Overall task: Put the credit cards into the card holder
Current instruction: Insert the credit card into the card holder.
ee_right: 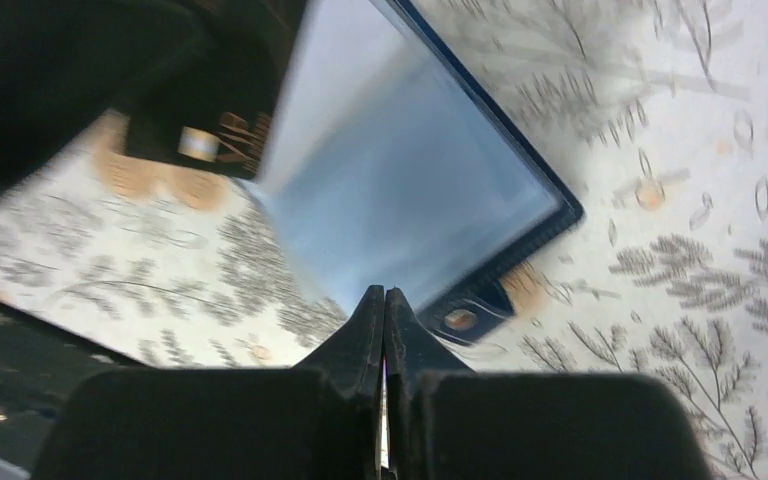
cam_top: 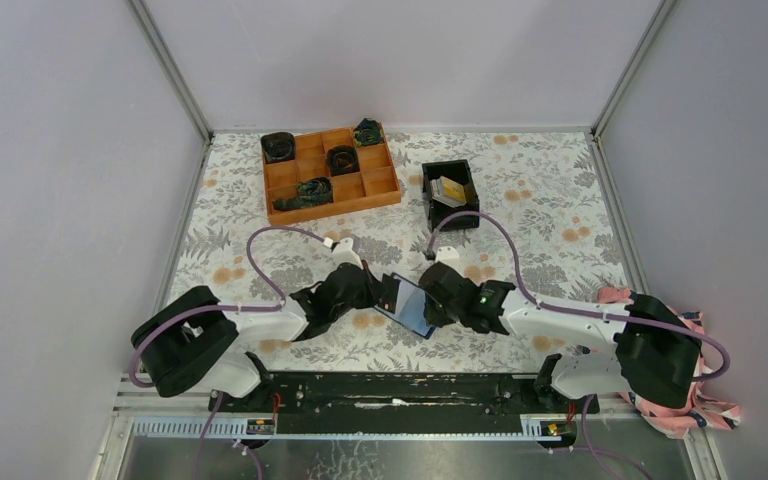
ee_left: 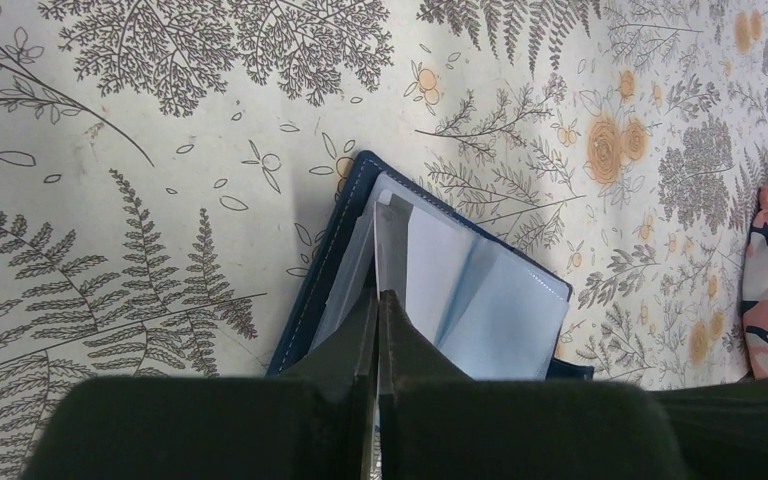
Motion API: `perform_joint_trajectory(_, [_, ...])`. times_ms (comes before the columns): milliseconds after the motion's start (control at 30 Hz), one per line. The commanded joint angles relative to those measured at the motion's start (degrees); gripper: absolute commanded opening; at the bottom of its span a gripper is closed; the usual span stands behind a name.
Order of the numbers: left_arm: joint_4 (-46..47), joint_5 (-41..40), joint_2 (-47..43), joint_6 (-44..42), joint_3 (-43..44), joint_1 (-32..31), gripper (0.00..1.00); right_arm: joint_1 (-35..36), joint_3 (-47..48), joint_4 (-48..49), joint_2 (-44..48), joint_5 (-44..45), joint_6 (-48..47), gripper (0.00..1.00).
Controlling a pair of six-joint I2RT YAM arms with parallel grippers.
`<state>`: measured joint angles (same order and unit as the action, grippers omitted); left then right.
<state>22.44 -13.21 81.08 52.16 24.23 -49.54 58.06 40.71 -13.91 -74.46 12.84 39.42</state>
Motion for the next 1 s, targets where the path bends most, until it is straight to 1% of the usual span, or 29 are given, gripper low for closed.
perform_joint_trajectory(0, [-4.59,-0.29,-0.43,-3.74,-2.25,-0.47,0.0,1.12,-5.51,-0.2,1.44,1.34,5.88,0.0])
perform_joint_trajectory(267, [-3.87,1.79,-2.23,-6.46,-1.85,-0.47,0.0,1.2,-8.99,-2.11,2.16,3.68,8.97,0.0])
perform_joint_trajectory(367, [-2.93,3.38,-1.82,-7.46,-1.65,-0.48,0.0,1.22,-9.23,-1.21,1.16,3.77,9.07,0.0])
perform_joint_trajectory(500, [-0.68,7.55,-0.36,-9.08,-1.12,-0.49,0.0,1.09,-7.15,-0.23,-2.06,4.11,8.25,0.0])
perform_joint_trajectory(600, [-0.41,8.98,0.23,-9.8,-0.71,-0.47,0.0,0.97,-4.95,-0.18,-4.92,4.7,7.17,0.0])
perform_joint_trajectory(800, [-0.96,9.5,0.67,-10.57,-0.17,-0.47,0.0,-0.54,-2.29,-0.18,-8.03,4.83,4.89,0.0])
perform_joint_trajectory(967, [-0.67,9.72,1.5,-11.27,0.01,-0.49,0.0,-2.52,-2.74,-0.08,-8.16,4.41,3.5,0.0])
